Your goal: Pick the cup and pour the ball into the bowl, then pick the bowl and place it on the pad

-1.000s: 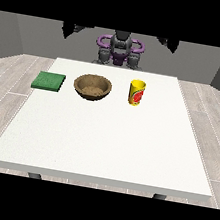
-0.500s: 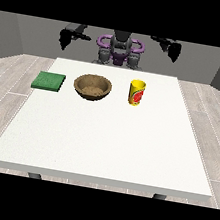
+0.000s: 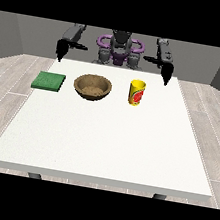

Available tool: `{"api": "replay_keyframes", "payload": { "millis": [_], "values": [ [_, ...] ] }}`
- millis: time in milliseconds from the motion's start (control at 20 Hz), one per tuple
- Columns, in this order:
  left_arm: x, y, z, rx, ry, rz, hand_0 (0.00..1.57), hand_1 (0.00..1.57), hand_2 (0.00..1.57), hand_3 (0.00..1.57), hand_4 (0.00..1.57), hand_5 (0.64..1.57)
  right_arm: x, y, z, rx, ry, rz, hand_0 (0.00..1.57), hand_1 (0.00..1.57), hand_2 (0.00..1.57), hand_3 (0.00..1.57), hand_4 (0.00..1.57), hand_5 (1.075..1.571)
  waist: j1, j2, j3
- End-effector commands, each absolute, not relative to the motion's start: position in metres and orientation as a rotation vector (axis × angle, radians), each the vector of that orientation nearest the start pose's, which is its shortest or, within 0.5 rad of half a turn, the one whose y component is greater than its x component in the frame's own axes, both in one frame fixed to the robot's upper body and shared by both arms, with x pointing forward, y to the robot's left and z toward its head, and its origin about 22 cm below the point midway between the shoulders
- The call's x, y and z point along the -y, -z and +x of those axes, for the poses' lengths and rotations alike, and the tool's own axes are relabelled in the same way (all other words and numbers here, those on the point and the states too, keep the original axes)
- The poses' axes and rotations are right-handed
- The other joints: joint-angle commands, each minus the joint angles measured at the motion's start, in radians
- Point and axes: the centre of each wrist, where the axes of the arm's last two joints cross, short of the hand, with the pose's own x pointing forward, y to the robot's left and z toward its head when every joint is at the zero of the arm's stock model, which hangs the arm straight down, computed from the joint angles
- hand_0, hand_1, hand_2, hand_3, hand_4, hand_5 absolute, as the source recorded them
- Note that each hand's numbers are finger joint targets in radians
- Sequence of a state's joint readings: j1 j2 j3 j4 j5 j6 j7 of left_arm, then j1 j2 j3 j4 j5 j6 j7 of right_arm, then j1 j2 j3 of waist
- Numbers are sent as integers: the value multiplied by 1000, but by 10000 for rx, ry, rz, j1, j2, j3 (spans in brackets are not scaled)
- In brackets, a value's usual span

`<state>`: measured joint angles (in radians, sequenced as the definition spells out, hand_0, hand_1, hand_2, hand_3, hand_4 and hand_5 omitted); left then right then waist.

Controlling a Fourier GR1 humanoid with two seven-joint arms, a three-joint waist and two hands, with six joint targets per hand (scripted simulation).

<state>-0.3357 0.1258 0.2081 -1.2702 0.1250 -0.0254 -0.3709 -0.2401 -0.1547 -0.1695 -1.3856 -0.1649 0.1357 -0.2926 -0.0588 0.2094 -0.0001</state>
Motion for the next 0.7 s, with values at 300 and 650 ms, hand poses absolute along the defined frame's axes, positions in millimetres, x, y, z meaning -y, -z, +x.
{"api": "replay_keyframes", "payload": {
  "millis": [300,650],
  "values": [
    [-231,13,345,19719,-763,506,0,0,0,0,0,1409,272,-35,326,19481,-66,941,0,0,0,0,0,1570,-260,301,-1],
    [-256,15,366,20033,-1175,1852,0,0,0,0,0,1341,289,-75,336,20176,-1041,1390,0,0,0,0,0,1570,-1099,1175,-4]
  ]
}}
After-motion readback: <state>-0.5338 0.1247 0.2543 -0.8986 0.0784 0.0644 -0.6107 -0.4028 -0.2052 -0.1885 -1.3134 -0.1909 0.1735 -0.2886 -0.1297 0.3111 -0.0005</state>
